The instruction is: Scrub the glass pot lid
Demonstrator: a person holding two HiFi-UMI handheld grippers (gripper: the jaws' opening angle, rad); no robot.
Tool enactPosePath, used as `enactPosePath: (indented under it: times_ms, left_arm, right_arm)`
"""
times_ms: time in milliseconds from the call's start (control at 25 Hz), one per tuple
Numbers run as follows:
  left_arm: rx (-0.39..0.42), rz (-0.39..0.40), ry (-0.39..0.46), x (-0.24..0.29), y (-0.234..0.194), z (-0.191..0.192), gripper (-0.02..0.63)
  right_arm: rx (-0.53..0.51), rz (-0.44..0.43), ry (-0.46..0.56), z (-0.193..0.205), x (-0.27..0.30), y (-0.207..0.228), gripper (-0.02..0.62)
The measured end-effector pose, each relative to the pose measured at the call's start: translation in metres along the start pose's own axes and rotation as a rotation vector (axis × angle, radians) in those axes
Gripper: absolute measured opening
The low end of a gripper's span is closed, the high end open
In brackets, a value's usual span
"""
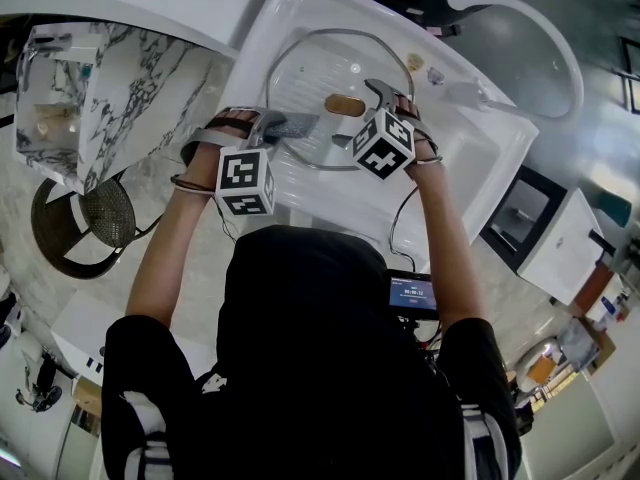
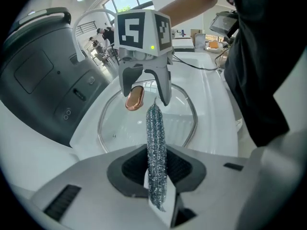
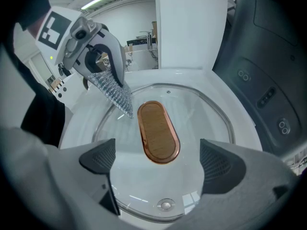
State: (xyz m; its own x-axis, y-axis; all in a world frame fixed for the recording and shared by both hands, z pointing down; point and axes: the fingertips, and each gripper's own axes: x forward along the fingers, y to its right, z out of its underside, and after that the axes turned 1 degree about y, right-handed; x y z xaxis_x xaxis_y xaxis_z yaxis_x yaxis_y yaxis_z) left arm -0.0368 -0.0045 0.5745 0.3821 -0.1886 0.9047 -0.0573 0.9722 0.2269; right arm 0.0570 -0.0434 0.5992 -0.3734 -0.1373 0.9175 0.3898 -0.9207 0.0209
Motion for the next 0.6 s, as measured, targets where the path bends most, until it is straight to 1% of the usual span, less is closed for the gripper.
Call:
enactPosePath:
  times_ms: [240, 440, 600]
  left_arm:
    - [-0.040, 0.117, 0.021, -0.004, 0.017, -0.002, 0.072]
    - [-0.116, 0.272, 0.027, -0.005, 0.029, -0.005, 0.072]
    - [-0.158, 0.331, 0.024, -0.003, 0.022, -0.006, 0.072]
  right_arm:
    - [-0.001, 0.000, -0.002, 0.000, 0.000, 0.000, 0.495]
    - [-0.002, 0.001, -0.004, 0.000, 0.000, 0.000, 0.495]
    - [-0.001, 0.001, 0.000, 0.000, -0.001, 0.000, 0.495]
